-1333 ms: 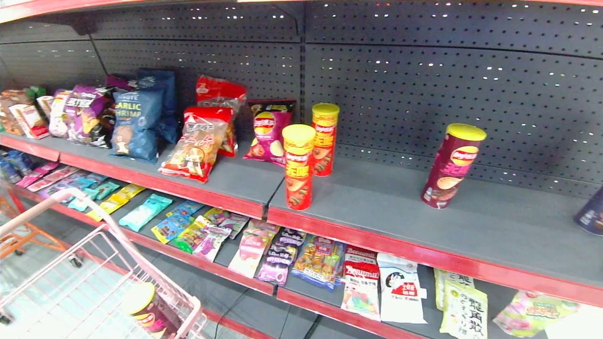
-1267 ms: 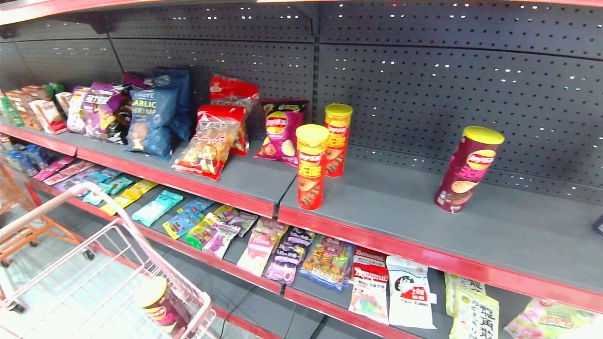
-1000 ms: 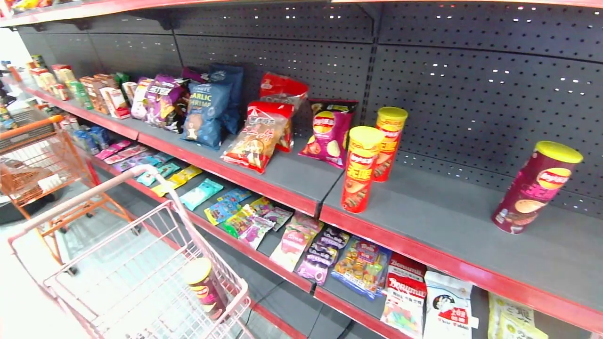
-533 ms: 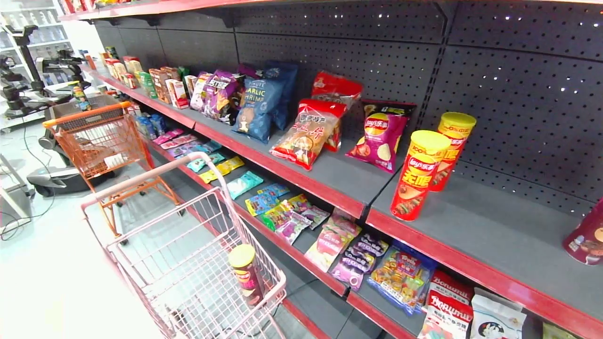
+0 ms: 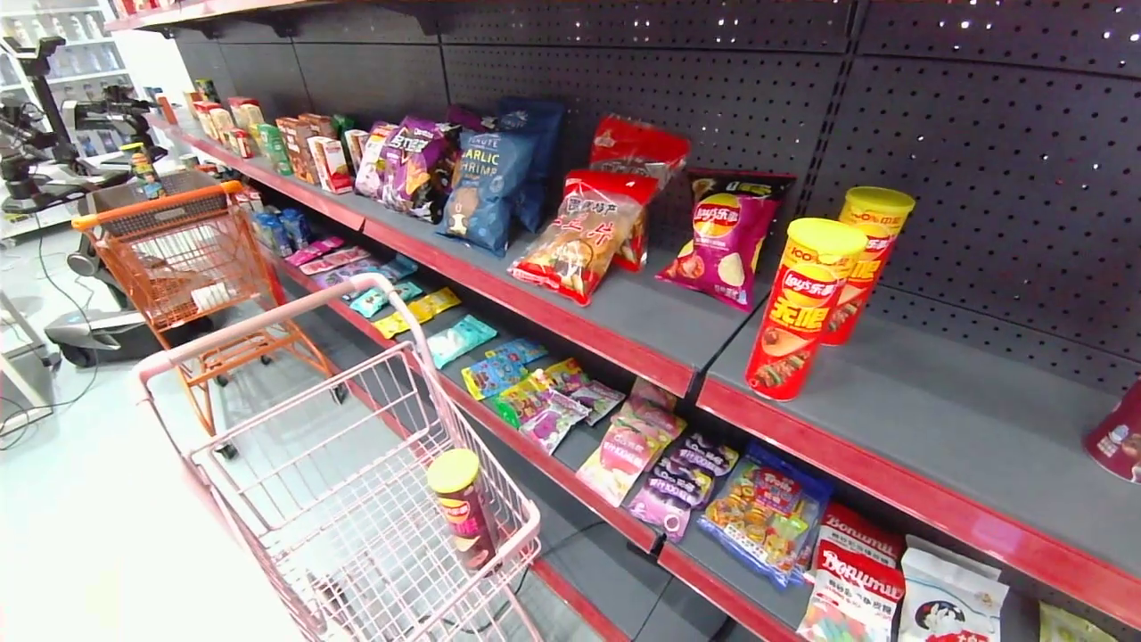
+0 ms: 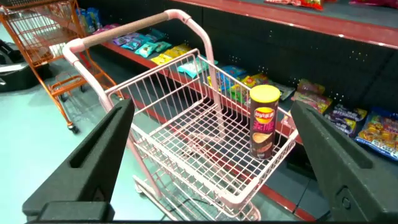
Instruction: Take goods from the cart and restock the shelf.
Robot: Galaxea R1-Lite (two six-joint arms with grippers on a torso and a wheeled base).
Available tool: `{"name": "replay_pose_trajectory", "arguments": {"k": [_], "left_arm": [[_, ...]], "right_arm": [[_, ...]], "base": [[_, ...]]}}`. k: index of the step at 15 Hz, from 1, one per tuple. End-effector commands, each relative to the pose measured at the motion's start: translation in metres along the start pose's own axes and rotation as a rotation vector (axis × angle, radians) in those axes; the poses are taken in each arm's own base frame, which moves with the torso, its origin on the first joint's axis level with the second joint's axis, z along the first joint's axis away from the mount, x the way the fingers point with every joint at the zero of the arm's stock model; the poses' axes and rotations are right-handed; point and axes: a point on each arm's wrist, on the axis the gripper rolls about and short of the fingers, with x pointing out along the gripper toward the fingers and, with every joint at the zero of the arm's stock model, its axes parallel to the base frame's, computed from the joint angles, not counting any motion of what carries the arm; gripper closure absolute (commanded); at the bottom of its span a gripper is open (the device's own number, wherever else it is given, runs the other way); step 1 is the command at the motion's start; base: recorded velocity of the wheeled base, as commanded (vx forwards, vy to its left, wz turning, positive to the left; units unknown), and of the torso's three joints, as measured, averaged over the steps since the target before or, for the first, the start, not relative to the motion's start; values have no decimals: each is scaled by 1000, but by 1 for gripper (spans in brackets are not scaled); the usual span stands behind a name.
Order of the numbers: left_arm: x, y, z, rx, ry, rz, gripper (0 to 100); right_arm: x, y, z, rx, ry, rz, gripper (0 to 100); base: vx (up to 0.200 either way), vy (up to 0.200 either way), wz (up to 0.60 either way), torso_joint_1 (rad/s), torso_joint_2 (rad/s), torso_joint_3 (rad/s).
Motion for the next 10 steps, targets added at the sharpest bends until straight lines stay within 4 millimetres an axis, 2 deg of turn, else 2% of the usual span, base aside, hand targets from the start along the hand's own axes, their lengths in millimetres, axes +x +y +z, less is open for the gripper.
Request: {"name": "replay_pose_trajectory", "arguments": {"k": [1, 10], "left_arm": [[0, 0, 0, 0, 0, -1, 0], [0, 0, 0, 0, 0, -1, 0]], "right_arm": [[0, 0, 0, 1, 1, 0, 0], [0, 0, 0, -1, 1, 1, 0]], "base": [[0, 0, 0, -144, 334, 198], [0, 0, 0, -149, 360, 210]]}}
